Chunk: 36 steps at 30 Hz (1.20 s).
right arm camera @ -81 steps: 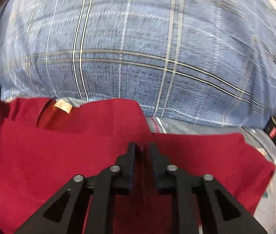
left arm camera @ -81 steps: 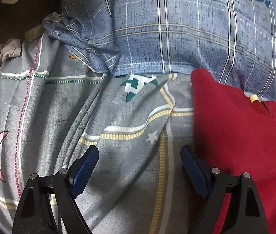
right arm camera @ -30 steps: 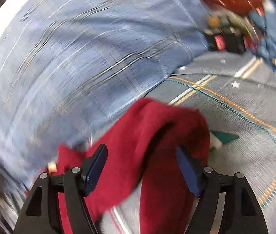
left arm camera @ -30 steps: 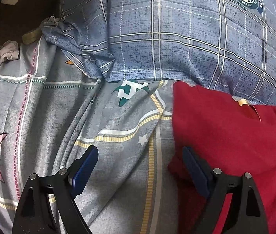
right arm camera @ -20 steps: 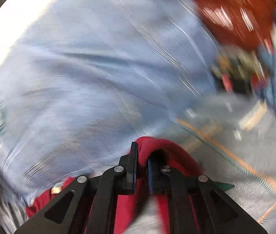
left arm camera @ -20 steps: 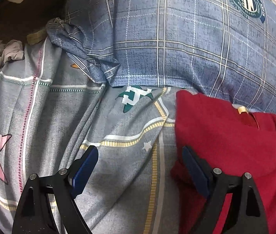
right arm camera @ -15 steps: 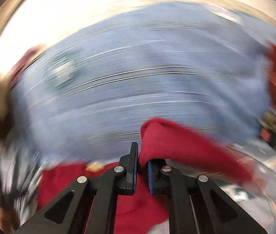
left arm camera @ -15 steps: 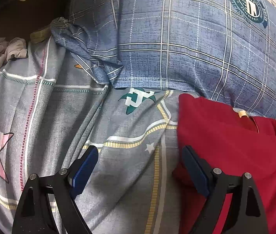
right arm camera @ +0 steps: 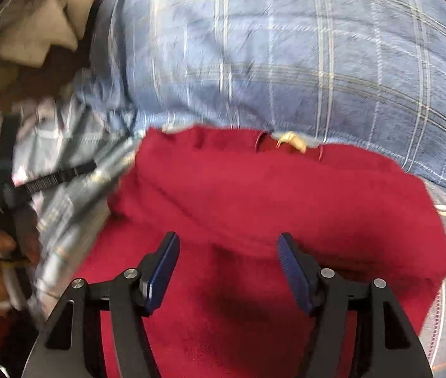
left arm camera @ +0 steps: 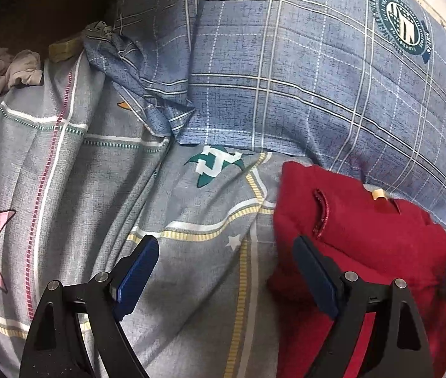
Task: Fold small clothes
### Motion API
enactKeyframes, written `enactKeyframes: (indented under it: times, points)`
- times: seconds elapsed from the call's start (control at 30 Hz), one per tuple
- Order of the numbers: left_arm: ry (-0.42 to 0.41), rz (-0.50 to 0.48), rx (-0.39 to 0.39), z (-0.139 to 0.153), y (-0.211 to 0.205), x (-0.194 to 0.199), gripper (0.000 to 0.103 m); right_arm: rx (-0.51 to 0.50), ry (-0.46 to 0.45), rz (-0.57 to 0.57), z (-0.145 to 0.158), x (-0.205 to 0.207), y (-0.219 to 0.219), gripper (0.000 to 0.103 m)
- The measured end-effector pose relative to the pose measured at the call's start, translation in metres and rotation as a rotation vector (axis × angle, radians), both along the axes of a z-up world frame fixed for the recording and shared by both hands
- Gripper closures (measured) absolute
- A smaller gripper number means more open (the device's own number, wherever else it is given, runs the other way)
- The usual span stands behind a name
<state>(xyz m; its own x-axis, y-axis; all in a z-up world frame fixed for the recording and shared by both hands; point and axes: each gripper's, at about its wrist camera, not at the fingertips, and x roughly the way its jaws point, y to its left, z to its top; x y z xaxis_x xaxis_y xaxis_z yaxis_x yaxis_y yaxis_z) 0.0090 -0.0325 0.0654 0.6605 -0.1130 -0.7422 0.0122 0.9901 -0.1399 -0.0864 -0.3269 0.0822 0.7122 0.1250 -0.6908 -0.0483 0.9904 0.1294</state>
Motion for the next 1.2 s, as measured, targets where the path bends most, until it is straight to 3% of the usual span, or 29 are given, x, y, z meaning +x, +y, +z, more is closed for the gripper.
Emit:
enactKeyframes:
  times: [0.1, 0.2, 0.33, 0.43, 0.5, 0.53, 0.73, 0.83, 0.87, 0.9, 0.97, 1.07, 1.2]
  points:
    - [-0.003, -0.004, 0.02, -0.002, -0.004, 0.0, 0.015, -0.033, -0.048, -0.018, 0.013, 0.002, -0.007, 0.037]
    - [0.005, 0.021, 0.032, -0.004, -0.002, 0.002, 0.015, -0.027, -0.068, 0.038, 0.018, 0.017, 0.011, 0.038]
    - [0.016, 0.063, 0.025, -0.004, 0.009, 0.005, 0.015, -0.039, -0.072, 0.158, 0.008, 0.05, 0.06, 0.038]
    - [0.01, 0.086, 0.008, -0.001, 0.017, 0.009, 0.015, -0.119, -0.053, 0.196, -0.012, 0.086, 0.09, 0.042]
    - [0.008, 0.09, 0.001, 0.002, 0.02, 0.01, 0.015, -0.167, 0.023, 0.19, -0.032, 0.11, 0.095, 0.096]
    - [0.006, 0.09, -0.005, 0.004, 0.021, 0.009, 0.015, -0.141, 0.058, 0.186, -0.036, 0.116, 0.09, 0.097]
    - [-0.024, 0.08, -0.026, 0.01, 0.022, 0.004, 0.015, 0.101, -0.039, 0.25, 0.012, 0.08, 0.058, 0.097]
    - [-0.009, 0.055, -0.025, 0.005, 0.016, 0.003, 0.015, 0.079, 0.016, 0.287, -0.002, 0.083, 0.072, 0.089]
    - [-0.007, 0.046, -0.026, 0.003, 0.013, 0.002, 0.015, 0.038, 0.057, 0.297, -0.012, 0.084, 0.078, 0.078]
    - [-0.006, 0.036, -0.028, 0.003, 0.011, 0.002, 0.015, 0.015, 0.106, 0.297, -0.021, 0.084, 0.078, 0.058]
    - [-0.015, 0.009, -0.034, 0.003, 0.006, 0.002, 0.015, 0.029, 0.112, 0.249, -0.021, 0.069, 0.057, 0.056]
    - [-0.036, -0.041, -0.038, 0.004, -0.003, 0.0, 0.015, 0.017, 0.01, 0.079, 0.001, 0.026, -0.009, 0.051]
    - [-0.032, -0.086, 0.013, -0.002, -0.019, -0.003, 0.015, -0.105, -0.084, -0.247, 0.022, -0.021, -0.109, 0.024]
